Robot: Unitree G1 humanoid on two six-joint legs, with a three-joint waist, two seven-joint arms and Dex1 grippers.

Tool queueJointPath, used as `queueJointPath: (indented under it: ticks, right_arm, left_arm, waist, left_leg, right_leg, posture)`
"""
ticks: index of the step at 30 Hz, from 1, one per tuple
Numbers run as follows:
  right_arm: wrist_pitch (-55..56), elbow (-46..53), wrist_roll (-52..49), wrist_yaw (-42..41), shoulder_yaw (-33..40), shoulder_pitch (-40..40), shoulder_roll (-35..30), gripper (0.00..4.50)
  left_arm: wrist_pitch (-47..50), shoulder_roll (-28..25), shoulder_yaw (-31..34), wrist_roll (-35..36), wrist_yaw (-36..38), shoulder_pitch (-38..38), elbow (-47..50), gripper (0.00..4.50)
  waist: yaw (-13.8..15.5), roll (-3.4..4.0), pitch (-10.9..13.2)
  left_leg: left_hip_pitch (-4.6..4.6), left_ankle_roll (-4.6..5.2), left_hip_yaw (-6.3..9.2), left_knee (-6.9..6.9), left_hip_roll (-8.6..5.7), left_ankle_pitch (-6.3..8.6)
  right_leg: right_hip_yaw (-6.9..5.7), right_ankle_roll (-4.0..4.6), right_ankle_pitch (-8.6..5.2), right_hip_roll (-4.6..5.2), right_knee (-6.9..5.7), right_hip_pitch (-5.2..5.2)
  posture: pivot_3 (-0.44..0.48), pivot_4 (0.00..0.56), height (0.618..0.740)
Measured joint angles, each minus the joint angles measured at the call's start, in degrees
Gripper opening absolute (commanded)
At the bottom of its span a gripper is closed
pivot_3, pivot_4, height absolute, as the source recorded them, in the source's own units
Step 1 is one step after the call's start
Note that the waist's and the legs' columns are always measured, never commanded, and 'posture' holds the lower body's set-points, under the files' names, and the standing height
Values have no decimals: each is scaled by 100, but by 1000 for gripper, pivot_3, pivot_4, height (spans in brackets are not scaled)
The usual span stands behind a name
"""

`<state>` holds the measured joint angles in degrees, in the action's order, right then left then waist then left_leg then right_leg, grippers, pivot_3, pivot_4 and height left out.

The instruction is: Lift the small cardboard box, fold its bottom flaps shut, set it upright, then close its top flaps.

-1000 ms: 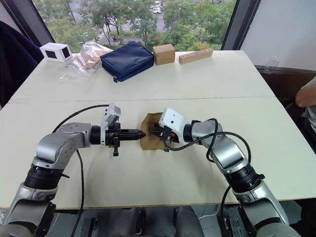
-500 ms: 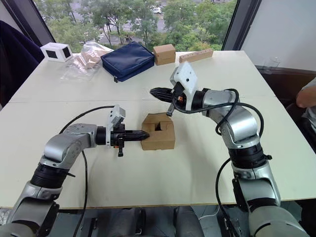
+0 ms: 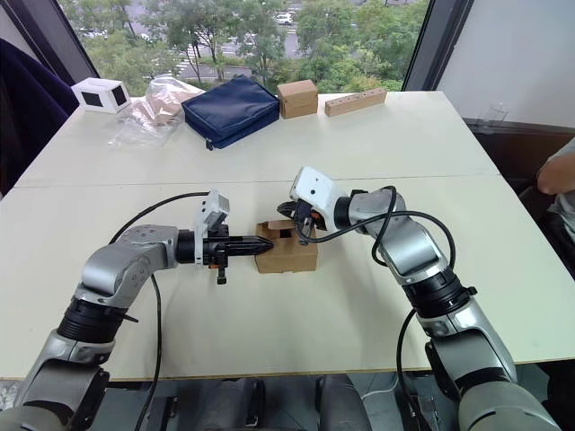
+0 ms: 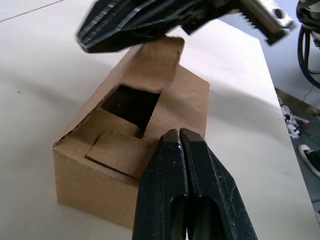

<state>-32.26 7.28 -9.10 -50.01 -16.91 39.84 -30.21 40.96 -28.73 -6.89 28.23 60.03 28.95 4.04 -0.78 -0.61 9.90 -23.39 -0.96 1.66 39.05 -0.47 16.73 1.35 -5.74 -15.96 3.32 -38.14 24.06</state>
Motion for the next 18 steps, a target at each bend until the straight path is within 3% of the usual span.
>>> queueJointPath:
  ticks: [8, 13, 18]
  right_arm:
    - [-213, 290, -9, 12, -1, -285, -60, 0]
    - [-218, 297, -5, 59, -10, -290, -9, 0]
    - [-252, 409, -4, 144, -8, -320, -10, 0]
  left_arm:
    - [530, -271, 600, 638, -53, -87, 301, 19]
    - [430, 57, 717, 611, -467, 288, 32, 19]
    - [137, 498, 379, 347, -731, 357, -298, 19]
  waist:
    - [-2, 0, 0]
    - [21, 0, 0]
    - [8, 0, 0]
  left_leg:
    - [0, 0, 0, -1, 1, 0]
    - [-1, 0, 0, 2, -8, 0]
    - [0, 0, 0, 0, -9, 0]
  right_leg:
    - [0, 0, 0, 0, 1, 1]
    - [-2, 0, 0, 9, 3, -4]
    - [-2, 0, 0, 9, 2, -2]
  posture:
    - [0, 150, 740]
    - [0, 150, 740]
    - [0, 150, 740]
